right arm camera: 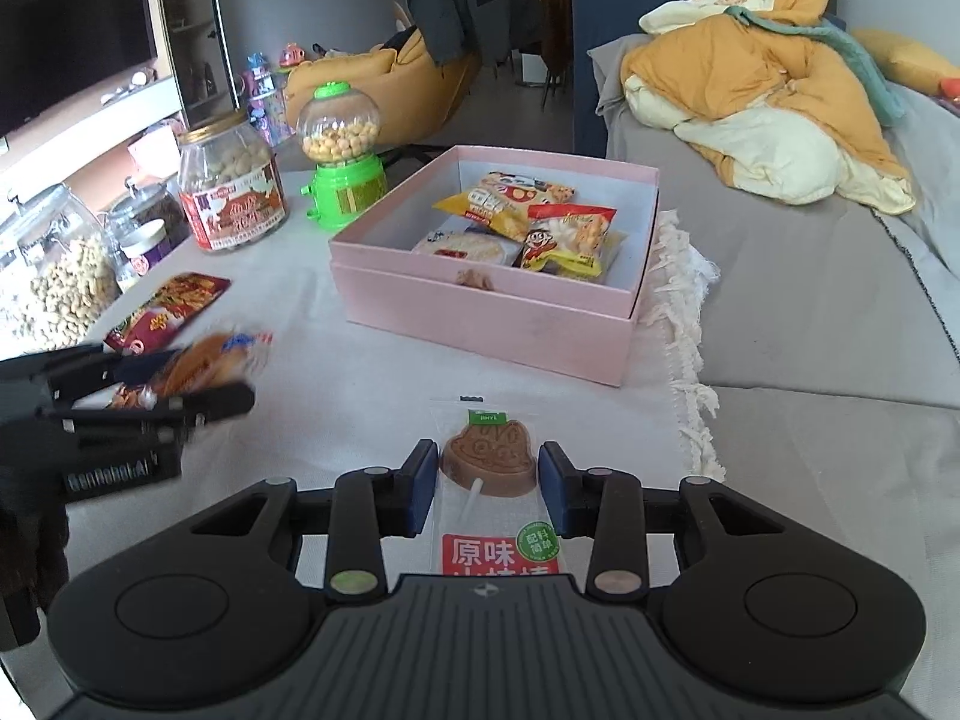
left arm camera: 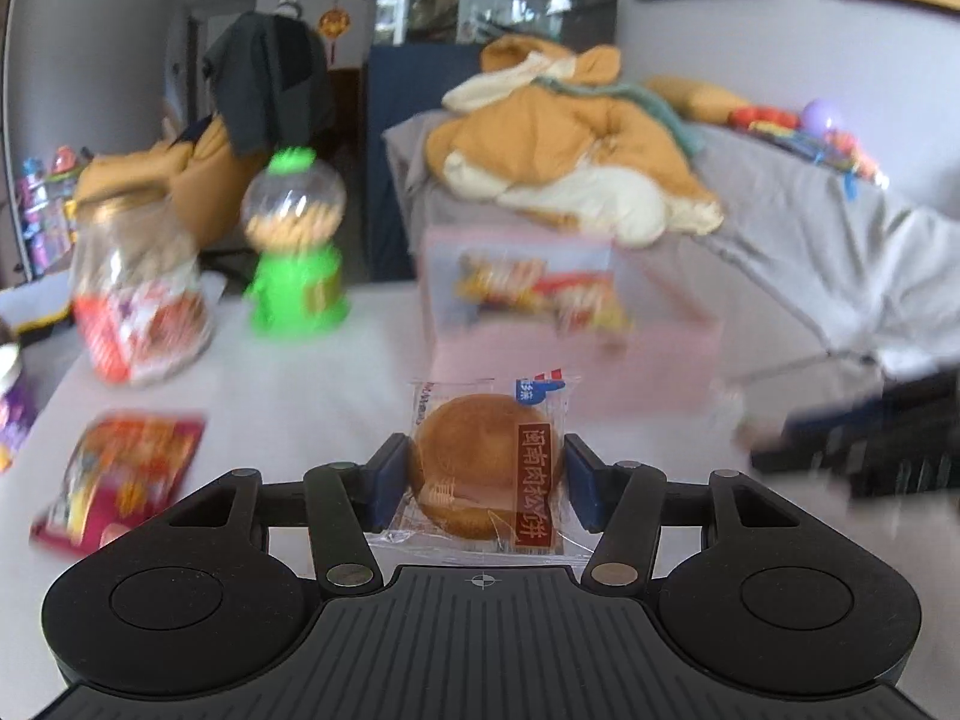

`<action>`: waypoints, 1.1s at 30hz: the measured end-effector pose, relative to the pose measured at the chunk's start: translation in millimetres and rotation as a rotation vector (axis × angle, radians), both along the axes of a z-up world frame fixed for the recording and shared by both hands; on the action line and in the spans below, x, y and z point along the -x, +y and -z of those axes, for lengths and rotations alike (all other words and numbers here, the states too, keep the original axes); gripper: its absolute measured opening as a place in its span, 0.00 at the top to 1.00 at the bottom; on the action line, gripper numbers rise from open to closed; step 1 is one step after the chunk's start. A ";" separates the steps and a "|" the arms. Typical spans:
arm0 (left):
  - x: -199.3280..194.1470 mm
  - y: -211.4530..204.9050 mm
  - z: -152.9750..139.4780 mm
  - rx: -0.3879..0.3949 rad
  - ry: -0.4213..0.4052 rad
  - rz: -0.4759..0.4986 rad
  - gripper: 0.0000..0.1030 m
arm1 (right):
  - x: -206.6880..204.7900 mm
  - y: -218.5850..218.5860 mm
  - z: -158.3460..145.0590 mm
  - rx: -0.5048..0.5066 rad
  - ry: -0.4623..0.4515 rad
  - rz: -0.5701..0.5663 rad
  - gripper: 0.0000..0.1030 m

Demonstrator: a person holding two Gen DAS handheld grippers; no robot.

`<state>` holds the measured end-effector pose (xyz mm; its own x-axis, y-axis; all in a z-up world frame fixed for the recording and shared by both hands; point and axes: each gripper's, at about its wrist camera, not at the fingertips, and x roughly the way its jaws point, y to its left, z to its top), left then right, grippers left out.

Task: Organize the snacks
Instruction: 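Drop the pastry bag into the pink box with the left tool while the right drops the lollipop in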

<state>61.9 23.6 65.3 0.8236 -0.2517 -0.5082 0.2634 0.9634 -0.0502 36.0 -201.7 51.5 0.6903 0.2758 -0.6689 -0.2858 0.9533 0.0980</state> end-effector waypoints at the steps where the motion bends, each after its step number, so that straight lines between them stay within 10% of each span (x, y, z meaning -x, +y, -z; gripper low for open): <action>1: -7.4 -5.7 -10.3 0.011 -0.020 0.001 0.42 | -1.4 -0.7 -1.0 -0.005 -0.002 -0.001 0.65; 6: -80.7 -26.3 -66.1 0.182 -0.104 0.034 0.39 | -5.0 1.2 -1.4 -0.015 -0.011 -0.008 0.65; 10: -121.6 -24.0 -58.2 0.225 0.007 0.002 0.45 | -5.6 -2.2 2.6 -0.038 0.003 -0.006 0.65; 19: -28.2 68.4 -11.6 0.220 0.005 -0.069 0.45 | -18.8 -10.1 2.4 -0.069 0.040 0.019 0.65; 25: 21.6 123.6 9.1 0.170 0.018 -0.143 0.45 | -61.4 2.2 -76.5 -0.118 -0.090 0.036 0.65; 29: 34.8 160.8 11.5 0.171 0.039 -0.267 0.45 | -106.9 23.4 -121.6 -0.021 -0.181 0.110 0.33; 33: 39.9 193.4 18.0 0.224 0.054 -0.322 0.45 | -116.5 36.4 -121.1 0.034 -0.171 0.117 0.31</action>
<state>22.0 216.9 47.3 0.8521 -0.0949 -0.5147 -0.0588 0.9598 -0.2744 152.5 -165.2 172.6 0.8208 0.1661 -0.5466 -0.1826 0.9829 0.0245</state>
